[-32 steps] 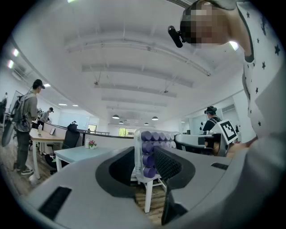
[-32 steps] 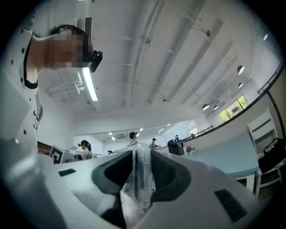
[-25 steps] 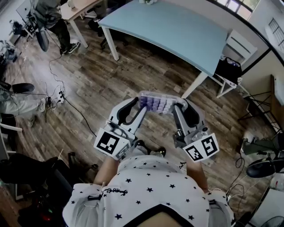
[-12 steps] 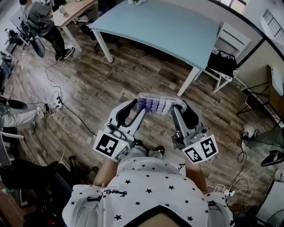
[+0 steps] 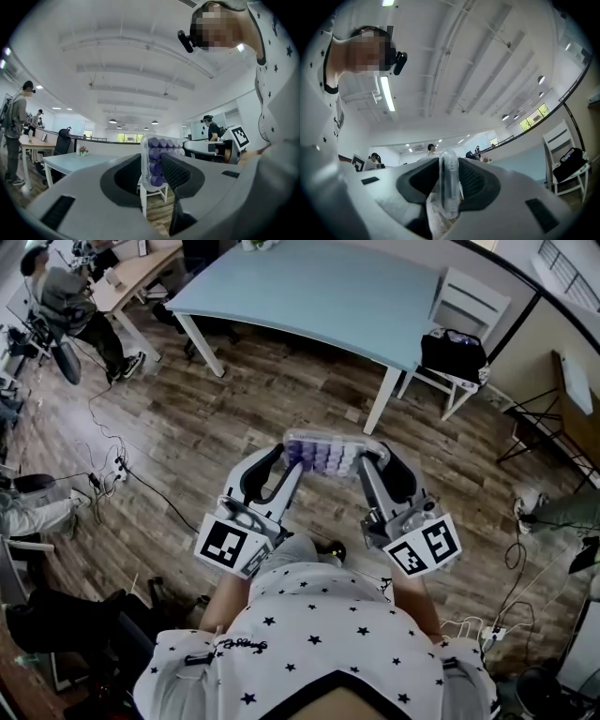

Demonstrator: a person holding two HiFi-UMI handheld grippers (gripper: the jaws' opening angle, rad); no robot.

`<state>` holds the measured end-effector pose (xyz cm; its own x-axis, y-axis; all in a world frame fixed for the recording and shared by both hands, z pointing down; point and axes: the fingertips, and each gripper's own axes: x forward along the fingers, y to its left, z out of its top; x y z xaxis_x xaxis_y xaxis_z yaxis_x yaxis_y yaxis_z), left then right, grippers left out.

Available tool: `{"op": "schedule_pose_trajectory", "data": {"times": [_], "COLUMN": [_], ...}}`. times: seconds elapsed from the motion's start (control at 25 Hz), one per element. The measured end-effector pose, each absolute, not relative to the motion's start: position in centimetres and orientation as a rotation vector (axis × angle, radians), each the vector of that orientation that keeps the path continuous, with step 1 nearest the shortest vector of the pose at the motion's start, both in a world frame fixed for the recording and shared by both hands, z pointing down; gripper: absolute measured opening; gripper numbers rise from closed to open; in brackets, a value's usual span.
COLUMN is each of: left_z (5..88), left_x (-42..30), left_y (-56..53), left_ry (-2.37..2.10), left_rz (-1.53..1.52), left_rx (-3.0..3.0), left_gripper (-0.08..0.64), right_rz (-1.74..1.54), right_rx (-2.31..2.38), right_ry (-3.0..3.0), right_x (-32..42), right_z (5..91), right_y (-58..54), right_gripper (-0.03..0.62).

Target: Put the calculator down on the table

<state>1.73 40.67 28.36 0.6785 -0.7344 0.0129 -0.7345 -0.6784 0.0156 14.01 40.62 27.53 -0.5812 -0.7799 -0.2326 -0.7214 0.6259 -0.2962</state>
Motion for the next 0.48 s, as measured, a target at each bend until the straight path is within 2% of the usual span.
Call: {"op": "schedule_pose_trajectory", "data": {"times": [0.48], "left_z": [28.6], "left_x": [2.1], "left_y": [40.2], "left_ry": [-1.310], "left_rz": [0.019], "left_rx": [2.839], "left_gripper": [0.146], "right_rz": [-0.268], "right_rx": [-1.161], "right_ry": [2.520], "right_x": [14.5], "right_z": [28.1], "right_y": [39.8], "right_gripper": [0.126]}}
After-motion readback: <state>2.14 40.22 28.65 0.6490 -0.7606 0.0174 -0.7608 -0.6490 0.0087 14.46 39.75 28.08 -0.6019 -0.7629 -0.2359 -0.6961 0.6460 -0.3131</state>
